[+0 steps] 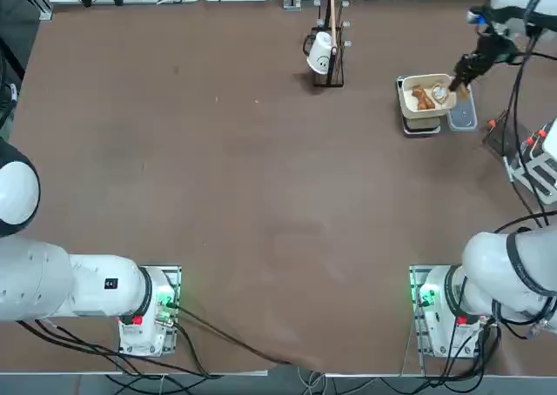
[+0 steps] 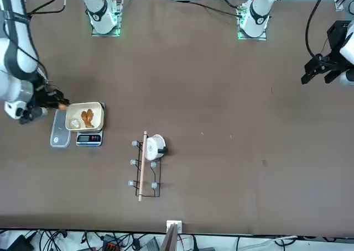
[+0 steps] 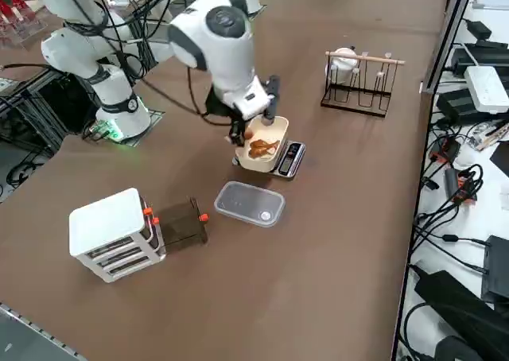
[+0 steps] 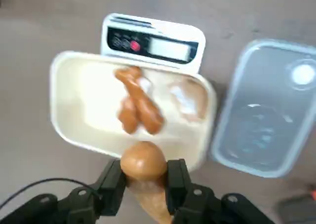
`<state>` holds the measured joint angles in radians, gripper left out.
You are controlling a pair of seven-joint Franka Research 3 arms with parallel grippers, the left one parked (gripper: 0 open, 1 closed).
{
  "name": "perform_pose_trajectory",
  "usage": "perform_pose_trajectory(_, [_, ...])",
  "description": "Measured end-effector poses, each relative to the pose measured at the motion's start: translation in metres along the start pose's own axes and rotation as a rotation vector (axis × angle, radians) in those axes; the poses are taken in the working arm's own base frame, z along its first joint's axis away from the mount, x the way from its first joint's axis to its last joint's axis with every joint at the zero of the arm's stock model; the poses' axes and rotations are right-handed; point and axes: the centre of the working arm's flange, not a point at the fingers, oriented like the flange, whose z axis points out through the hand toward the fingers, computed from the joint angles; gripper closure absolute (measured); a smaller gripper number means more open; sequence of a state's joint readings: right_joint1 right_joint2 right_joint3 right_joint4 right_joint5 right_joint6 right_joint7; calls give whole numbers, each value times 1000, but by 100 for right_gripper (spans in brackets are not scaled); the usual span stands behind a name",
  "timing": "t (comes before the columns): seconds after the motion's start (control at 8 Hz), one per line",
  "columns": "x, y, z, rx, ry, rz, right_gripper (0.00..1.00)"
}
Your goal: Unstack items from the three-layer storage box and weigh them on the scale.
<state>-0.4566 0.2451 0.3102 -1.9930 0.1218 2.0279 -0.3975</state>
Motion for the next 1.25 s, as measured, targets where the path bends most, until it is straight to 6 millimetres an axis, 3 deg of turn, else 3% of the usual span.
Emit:
perform_pose_trajectory(0.25, [22,-29,11,-9,28,58,53])
perform_pose_trajectory(0.62, [29,-26,11,-8,42,69,1])
perform_pose_trajectory(0.75, [29,-21,7,-30,42,62,0])
perform_pose_trajectory(1.0, [17,10,-1,-170,-18,-47,14])
perform_pose_trajectory(1.25, [-10,68,-8,-223,-90,-220,58])
